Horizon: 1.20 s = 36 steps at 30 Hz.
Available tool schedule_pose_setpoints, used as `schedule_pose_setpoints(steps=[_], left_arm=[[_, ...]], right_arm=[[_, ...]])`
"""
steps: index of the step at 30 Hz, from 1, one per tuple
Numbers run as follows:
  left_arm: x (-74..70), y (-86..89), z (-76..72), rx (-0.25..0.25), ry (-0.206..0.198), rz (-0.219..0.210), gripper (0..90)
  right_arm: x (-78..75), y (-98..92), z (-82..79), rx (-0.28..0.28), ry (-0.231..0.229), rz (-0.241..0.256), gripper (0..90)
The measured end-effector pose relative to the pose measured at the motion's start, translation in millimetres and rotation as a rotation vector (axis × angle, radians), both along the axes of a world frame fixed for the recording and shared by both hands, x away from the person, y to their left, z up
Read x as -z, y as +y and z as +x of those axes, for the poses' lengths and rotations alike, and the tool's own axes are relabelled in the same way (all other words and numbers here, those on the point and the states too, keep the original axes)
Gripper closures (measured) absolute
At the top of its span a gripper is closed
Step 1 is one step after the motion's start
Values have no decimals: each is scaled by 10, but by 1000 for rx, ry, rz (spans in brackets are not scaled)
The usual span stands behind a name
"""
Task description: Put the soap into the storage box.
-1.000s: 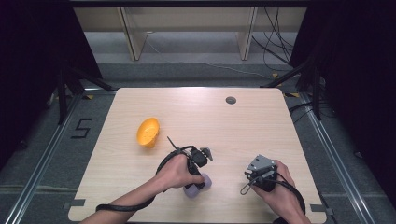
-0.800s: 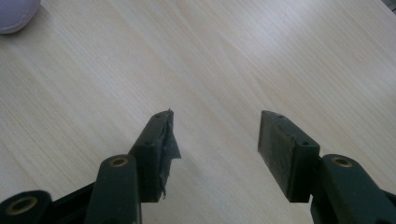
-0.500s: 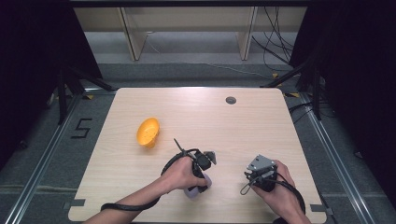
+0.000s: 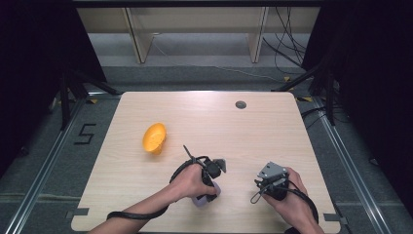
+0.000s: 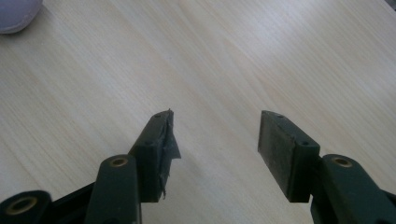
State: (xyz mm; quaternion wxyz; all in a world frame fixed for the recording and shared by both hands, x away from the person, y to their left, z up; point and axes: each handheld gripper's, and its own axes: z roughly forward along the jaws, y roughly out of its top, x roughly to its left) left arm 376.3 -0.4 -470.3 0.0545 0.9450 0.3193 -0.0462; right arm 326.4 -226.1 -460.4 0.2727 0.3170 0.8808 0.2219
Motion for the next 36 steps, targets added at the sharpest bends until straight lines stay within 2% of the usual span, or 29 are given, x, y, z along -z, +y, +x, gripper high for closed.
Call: schedule_pose_setpoints(steps=[7, 17, 19, 20, 23, 24, 25, 31, 33, 36], left_arm=[[33, -10, -2, -9, 17, 12, 456], [68, -15, -18, -8, 9, 26, 463], [66, -15, -19, 1, 1, 29, 472], [66, -10, -15, 22, -20, 32, 475], [63, -7, -30, 22, -32, 32, 480], [66, -16, -63, -13, -23, 26, 481], [65, -7, -54, 17, -48, 32, 483], [67, -4, -100, 9, -80, 19, 490], [66, -2, -108, 5, -88, 18, 491], [64, 17, -93, 8, -78, 10, 492]], right_arm=[[1, 1, -1, -1, 3, 1, 461], [0, 3, -3, -4, -1, 1, 462], [0, 5, -4, -3, 0, 1, 461], [0, 5, -5, -3, 0, 1, 461], [-1, 5, -6, -3, -3, 0, 461], [-2, 6, -6, -3, -3, 1, 461], [-2, 5, -6, -4, -2, 1, 461], [-6, 10, -10, -3, 1, 2, 461], [-6, 11, -10, -3, 2, 2, 462], [-6, 12, -10, -4, 1, 3, 461]])
